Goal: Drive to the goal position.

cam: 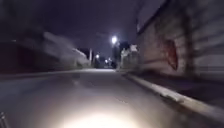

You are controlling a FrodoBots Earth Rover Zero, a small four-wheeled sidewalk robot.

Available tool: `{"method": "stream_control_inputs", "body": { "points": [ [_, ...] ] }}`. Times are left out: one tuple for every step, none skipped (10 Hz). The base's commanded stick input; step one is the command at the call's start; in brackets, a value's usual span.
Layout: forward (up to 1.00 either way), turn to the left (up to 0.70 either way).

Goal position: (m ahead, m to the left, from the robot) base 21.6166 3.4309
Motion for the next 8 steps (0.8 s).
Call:
{"method": "stream_control_inputs", "body": {
  "points": [
    [0.70,-0.34],
    [0.70,-0.14],
    [0.70,-0.11],
    [0.70,-0.08],
    [0.70,-0.06],
    [0.70,-0.03],
    [0.70,0.00],
    [0.70,0.00]
  ]
}}
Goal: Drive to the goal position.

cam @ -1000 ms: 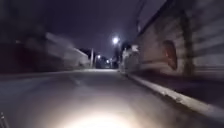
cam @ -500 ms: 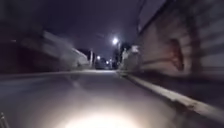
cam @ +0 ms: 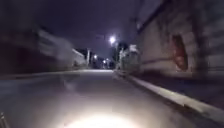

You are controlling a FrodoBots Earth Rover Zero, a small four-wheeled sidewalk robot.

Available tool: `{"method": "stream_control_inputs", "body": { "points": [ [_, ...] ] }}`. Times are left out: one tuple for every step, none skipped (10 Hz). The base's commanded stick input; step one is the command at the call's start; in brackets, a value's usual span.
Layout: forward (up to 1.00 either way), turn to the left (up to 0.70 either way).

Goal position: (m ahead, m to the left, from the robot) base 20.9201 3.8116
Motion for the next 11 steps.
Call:
{"method": "stream_control_inputs", "body": {
  "points": [
    [0.70,0.00],
    [0.70,-0.18],
    [0.70,-0.35],
    [0.70,-0.19],
    [0.70,0.00],
    [0.70,0.00],
    [0.70,0.00],
    [0.70,0.00],
    [0.70,0.00],
    [0.70,0.00],
    [0.70,0.00]
  ]
}}
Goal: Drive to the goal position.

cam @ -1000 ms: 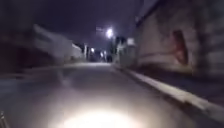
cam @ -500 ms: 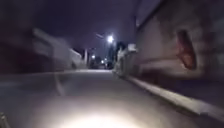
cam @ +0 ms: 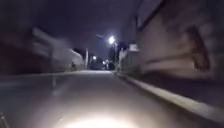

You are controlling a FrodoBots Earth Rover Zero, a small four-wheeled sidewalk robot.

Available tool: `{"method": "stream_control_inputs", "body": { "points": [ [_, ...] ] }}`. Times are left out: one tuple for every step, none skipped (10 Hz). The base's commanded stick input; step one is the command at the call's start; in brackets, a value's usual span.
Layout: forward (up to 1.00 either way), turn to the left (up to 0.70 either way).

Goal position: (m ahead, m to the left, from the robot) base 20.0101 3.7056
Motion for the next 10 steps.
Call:
{"method": "stream_control_inputs", "body": {
  "points": [
    [0.70,0.00],
    [0.70,0.00],
    [0.70,0.00],
    [0.70,0.00],
    [0.70,0.00],
    [0.70,0.00],
    [0.70,0.00],
    [0.70,0.00],
    [0.70,0.00],
    [0.70,0.00]
  ]
}}
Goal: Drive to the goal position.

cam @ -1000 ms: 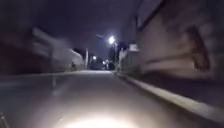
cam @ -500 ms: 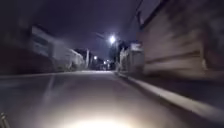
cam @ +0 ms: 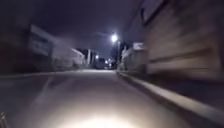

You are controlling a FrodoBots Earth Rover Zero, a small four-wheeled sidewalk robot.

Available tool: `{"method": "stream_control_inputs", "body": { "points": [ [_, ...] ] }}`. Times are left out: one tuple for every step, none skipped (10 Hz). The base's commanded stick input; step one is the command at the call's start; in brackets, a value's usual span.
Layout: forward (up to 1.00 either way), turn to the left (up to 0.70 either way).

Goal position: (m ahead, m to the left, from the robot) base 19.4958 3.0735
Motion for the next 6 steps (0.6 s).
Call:
{"method": "stream_control_inputs", "body": {
  "points": [
    [0.70,0.00],
    [0.70,-0.04],
    [0.70,-0.30],
    [0.70,-0.28],
    [0.70,-0.01],
    [0.70,0.00]
  ]
}}
